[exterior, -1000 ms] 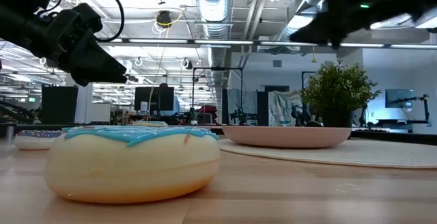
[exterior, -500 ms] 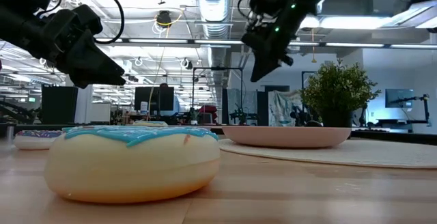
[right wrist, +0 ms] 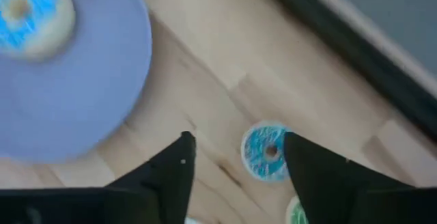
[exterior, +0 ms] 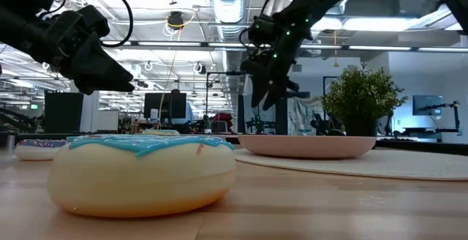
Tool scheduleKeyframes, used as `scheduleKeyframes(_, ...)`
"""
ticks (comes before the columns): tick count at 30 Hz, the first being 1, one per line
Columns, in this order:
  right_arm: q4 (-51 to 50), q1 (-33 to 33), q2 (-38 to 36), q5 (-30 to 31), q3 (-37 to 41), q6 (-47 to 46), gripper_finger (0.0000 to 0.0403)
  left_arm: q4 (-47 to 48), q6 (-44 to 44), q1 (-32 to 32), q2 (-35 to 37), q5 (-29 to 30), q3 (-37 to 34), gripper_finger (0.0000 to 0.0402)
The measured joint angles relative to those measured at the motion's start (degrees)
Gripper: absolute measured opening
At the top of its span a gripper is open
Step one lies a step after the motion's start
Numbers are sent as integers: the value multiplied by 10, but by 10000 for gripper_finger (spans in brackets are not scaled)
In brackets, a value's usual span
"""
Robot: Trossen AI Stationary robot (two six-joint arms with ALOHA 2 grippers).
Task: Pick & Place donuts
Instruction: Put the small blue donut on the pink plate
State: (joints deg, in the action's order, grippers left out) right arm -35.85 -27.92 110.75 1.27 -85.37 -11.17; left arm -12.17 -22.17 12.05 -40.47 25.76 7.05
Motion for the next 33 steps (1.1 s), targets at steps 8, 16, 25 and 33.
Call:
scheduleKeyframes(8,-7,7,51,4,-1,-32,277,4,0,0,0,0,0,222)
scheduleKeyframes(16,-16,-11,88,19,-1,-67,292,8,0,0,0,1,0,222)
scheduleKeyframes(25,-8,-18,97,55,-1,-69,292,8,-1,0,0,4,0,222)
scheduleKeyframes(33,-6,-4,95,48,-1,-64,292,13,-1,0,0,5,0,222)
